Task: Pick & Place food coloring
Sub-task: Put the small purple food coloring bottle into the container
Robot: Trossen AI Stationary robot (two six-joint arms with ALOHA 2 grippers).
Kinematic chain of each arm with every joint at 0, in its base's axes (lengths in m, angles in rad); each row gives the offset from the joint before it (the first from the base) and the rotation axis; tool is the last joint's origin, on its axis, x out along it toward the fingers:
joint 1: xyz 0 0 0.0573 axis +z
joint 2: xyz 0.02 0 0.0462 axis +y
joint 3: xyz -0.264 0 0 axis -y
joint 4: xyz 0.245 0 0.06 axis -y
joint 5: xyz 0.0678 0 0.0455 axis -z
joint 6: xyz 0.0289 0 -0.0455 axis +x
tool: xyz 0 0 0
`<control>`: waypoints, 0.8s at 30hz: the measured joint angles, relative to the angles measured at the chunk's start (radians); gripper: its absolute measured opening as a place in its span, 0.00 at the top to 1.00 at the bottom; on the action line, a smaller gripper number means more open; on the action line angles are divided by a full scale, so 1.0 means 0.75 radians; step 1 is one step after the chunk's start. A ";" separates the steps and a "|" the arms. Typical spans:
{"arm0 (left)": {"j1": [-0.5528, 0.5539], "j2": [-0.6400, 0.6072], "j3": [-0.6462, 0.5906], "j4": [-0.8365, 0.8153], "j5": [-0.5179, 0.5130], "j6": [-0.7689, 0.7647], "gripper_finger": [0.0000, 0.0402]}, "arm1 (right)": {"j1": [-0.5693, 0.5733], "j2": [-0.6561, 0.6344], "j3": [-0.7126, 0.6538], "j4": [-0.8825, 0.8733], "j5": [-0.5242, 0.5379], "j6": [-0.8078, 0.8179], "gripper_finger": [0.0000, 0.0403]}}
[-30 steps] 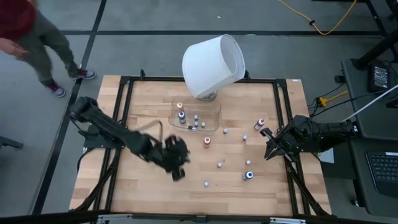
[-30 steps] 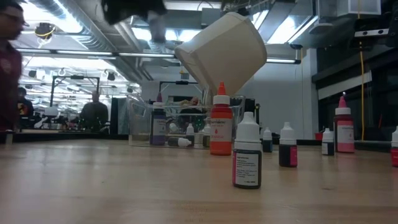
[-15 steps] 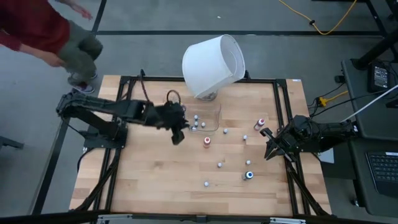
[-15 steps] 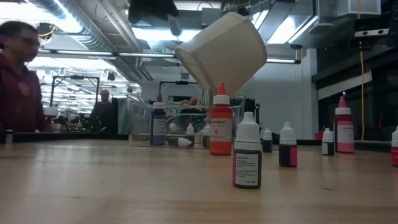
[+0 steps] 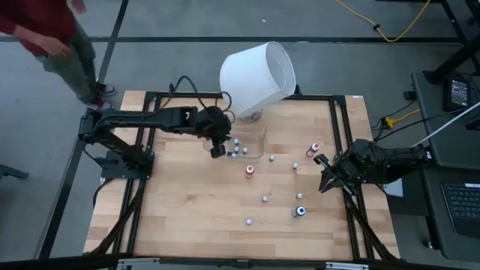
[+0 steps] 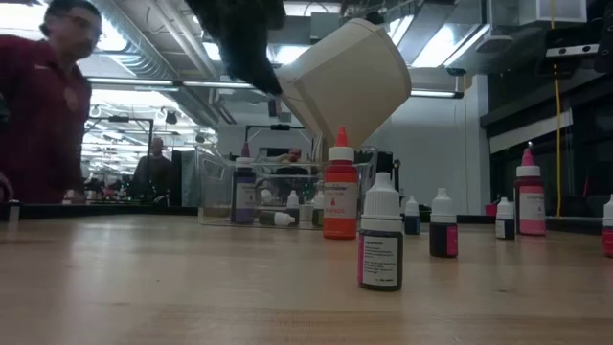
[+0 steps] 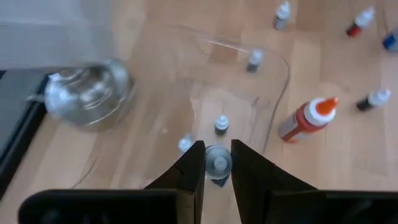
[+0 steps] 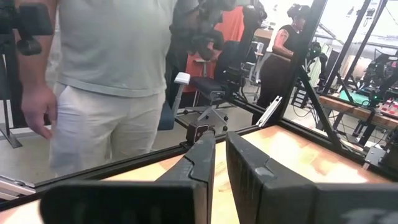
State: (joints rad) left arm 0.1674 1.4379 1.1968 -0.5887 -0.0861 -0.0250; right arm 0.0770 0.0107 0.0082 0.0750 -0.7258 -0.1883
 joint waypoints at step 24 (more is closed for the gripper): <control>0.054 0.244 -0.214 0.380 0.068 0.276 0.86 | 0.000 0.000 0.000 0.000 0.000 0.000 0.89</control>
State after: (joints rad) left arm 0.2081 1.6210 1.0367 -0.3039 -0.0353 0.1821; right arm 0.0770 0.0109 0.0082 0.0748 -0.7258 -0.1883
